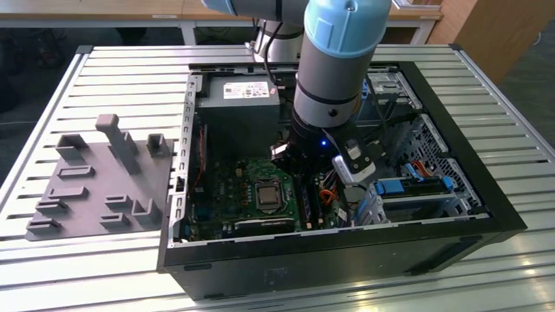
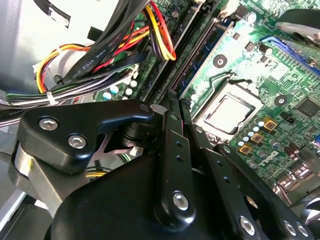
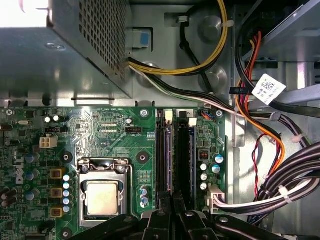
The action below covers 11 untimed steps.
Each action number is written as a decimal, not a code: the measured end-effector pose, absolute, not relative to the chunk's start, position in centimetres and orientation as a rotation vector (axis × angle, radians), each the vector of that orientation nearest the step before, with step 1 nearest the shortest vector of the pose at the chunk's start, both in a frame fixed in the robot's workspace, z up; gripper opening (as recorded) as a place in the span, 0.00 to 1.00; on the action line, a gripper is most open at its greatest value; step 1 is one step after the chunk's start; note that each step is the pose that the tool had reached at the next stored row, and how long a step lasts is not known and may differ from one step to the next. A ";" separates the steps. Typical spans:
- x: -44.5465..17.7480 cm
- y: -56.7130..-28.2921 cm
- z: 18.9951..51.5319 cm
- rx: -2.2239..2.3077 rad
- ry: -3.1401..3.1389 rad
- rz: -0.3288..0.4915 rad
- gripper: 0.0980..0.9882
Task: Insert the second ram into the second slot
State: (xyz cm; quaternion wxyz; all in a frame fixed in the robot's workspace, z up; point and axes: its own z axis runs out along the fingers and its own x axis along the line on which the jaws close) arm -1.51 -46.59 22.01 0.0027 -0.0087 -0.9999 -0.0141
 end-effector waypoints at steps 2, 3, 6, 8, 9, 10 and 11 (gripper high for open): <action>-1.5 -46.6 22.0 -0.027 -3.136 -0.044 0.04; -1.5 -46.6 22.0 -0.027 -3.136 -0.044 0.04; -1.5 -46.6 22.0 -0.027 -3.136 -0.045 0.04; -1.5 -46.6 21.9 -0.027 -3.136 -0.045 0.04; -1.5 -46.6 21.9 -0.027 -3.136 -0.045 0.04; -1.5 -46.6 21.9 -0.027 -3.136 -0.045 0.04; -1.5 -46.6 21.9 -0.027 -3.136 -0.045 0.04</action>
